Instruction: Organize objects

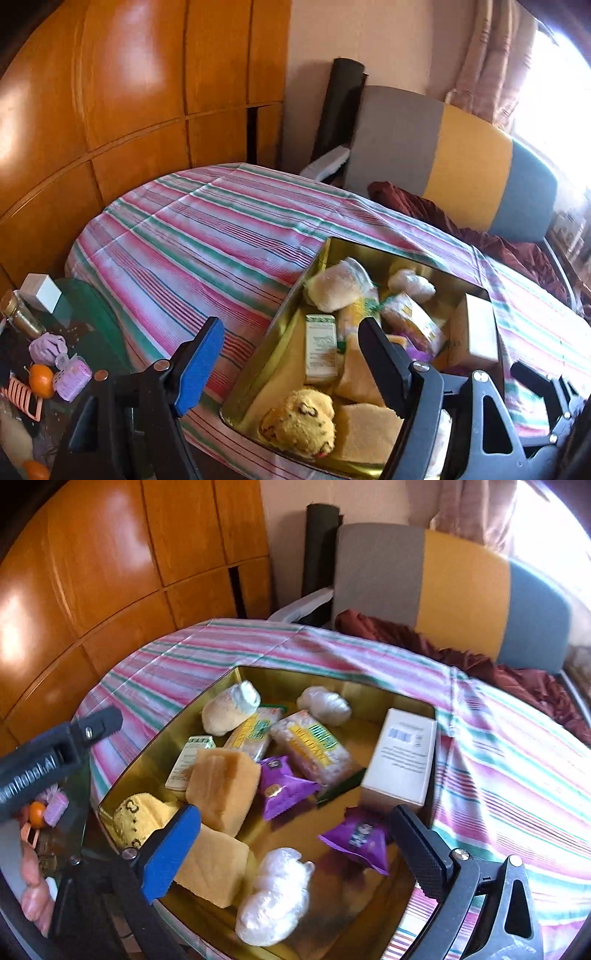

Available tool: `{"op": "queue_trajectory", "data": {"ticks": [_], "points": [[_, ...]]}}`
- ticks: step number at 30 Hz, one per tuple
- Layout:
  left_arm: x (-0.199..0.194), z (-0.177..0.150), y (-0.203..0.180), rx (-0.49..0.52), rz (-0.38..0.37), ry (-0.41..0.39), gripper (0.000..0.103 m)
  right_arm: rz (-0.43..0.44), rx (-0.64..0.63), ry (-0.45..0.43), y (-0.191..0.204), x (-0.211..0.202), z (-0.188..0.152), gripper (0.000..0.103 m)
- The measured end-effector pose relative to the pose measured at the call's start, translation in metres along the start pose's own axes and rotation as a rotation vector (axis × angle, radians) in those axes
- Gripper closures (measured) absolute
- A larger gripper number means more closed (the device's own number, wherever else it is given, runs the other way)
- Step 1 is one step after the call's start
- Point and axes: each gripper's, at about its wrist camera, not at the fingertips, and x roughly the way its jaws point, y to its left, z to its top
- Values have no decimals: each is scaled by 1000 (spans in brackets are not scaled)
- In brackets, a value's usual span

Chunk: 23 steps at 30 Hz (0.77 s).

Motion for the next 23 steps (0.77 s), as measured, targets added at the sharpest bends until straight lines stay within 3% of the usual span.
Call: {"op": "queue_trajectory", "data": {"ticks": [9, 13, 16, 23], "points": [[-3, -7, -7, 35, 63, 33, 31, -127, 59, -39, -8, -13, 4, 0], [-1, -7, -4, 17, 67, 47, 31, -128, 77, -36, -14, -12, 1, 0], [0, -9, -4, 13, 81, 40, 38, -134, 76, -40, -15, -12, 1, 0], [5, -11, -9, 38, 72, 60, 38, -133, 81, -41, -16, -11, 0, 0]]}}
